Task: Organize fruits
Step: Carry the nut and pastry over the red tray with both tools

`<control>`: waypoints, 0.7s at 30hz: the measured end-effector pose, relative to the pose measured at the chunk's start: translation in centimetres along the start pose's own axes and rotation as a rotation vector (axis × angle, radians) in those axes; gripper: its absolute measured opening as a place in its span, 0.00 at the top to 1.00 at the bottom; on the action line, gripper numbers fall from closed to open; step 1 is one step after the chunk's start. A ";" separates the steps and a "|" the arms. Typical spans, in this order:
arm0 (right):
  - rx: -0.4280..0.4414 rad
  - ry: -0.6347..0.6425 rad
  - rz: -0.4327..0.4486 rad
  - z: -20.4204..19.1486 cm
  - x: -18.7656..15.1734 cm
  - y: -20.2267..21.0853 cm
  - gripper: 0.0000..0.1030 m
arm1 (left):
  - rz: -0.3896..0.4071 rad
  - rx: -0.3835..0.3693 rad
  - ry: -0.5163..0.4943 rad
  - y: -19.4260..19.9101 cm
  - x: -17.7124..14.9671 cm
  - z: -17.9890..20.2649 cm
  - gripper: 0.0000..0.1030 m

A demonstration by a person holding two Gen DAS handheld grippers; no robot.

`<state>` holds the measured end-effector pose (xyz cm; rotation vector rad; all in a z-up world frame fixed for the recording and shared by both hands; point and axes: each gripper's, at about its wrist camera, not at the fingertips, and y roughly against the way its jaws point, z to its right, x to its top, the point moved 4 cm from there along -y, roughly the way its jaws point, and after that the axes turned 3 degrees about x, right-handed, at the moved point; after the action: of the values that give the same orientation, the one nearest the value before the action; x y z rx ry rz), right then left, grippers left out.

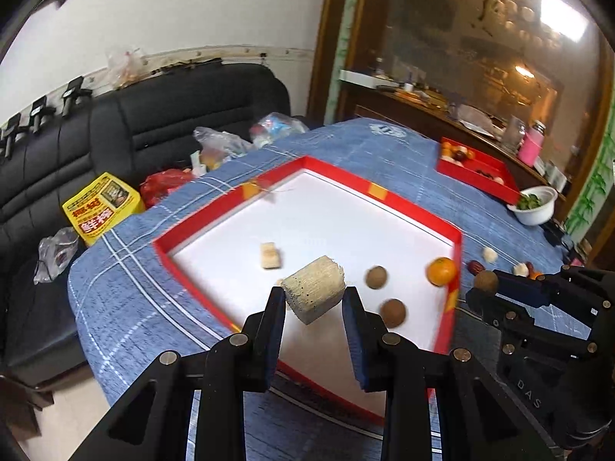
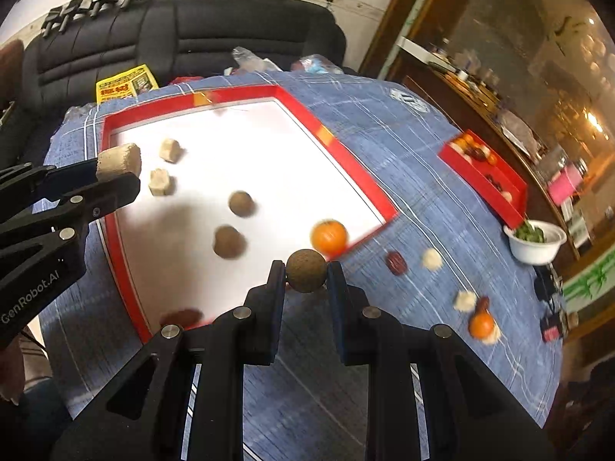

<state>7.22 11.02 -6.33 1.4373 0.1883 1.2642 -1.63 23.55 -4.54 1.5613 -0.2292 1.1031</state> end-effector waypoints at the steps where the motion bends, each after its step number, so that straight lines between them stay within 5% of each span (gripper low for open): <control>1: 0.004 0.002 0.001 -0.3 0.3 -0.1 0.80 | 0.000 0.005 0.006 -0.1 0.2 -0.4 0.72; 10: 0.043 0.017 -0.039 -2.7 3.4 -2.7 0.80 | -0.002 0.044 0.026 -1.7 1.8 -2.1 0.72; 21: -0.043 0.069 -0.140 -0.9 4.4 -5.6 0.80 | -0.011 0.037 0.024 -3.5 3.0 -1.7 0.72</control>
<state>11.27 16.55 -8.48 1.3215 0.3011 1.1972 1.45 27.36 -4.83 1.5790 -0.1841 1.1225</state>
